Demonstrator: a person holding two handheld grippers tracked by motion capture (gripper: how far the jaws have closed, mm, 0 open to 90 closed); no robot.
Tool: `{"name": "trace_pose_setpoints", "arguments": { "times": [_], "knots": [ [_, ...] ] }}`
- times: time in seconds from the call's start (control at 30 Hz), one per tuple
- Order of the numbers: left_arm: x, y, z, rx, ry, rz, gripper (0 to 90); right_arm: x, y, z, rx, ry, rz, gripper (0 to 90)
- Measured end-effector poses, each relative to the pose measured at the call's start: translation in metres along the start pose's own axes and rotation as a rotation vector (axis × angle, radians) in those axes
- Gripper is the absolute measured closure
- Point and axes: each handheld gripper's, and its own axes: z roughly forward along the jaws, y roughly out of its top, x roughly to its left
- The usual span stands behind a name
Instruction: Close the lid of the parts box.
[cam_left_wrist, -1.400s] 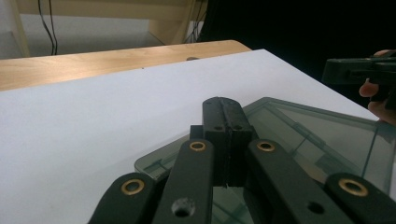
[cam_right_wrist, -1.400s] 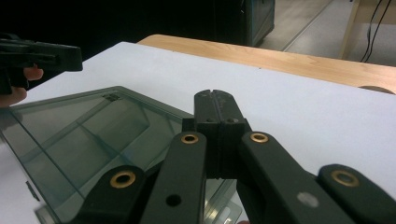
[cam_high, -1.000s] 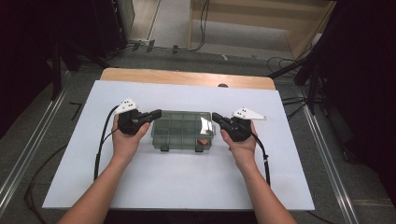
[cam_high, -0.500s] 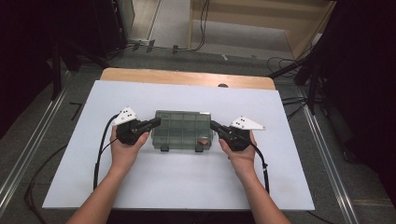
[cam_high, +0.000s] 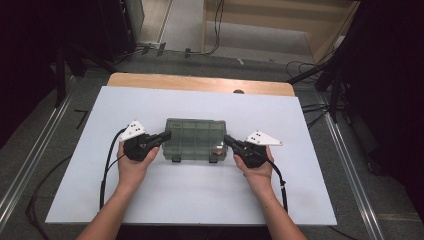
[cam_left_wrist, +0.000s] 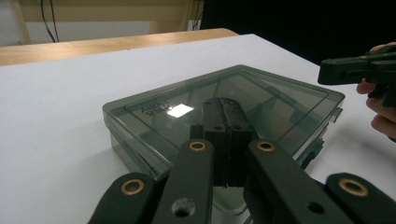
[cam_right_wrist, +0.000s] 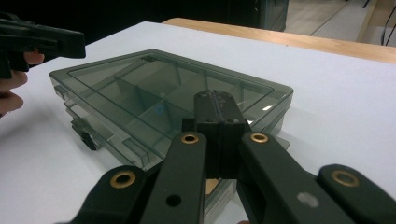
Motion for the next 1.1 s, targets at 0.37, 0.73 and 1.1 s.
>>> {"name": "trace_pose_setpoints", "arguments": {
  "times": [0.37,0.73,1.1],
  "knots": [
    [-0.004,-0.012,-0.002,0.017,0.000,-0.013,90.0,0.008,-0.008,0.000,0.017,0.002,-0.012,88.2],
    [-0.007,-0.020,-0.001,0.036,0.005,-0.012,90.0,0.009,-0.014,0.001,0.026,-0.001,-0.010,88.2],
    [-0.006,-0.025,-0.001,0.045,-0.004,-0.030,90.0,0.010,-0.021,0.004,0.036,-0.007,-0.012,88.2]
  ]
}}
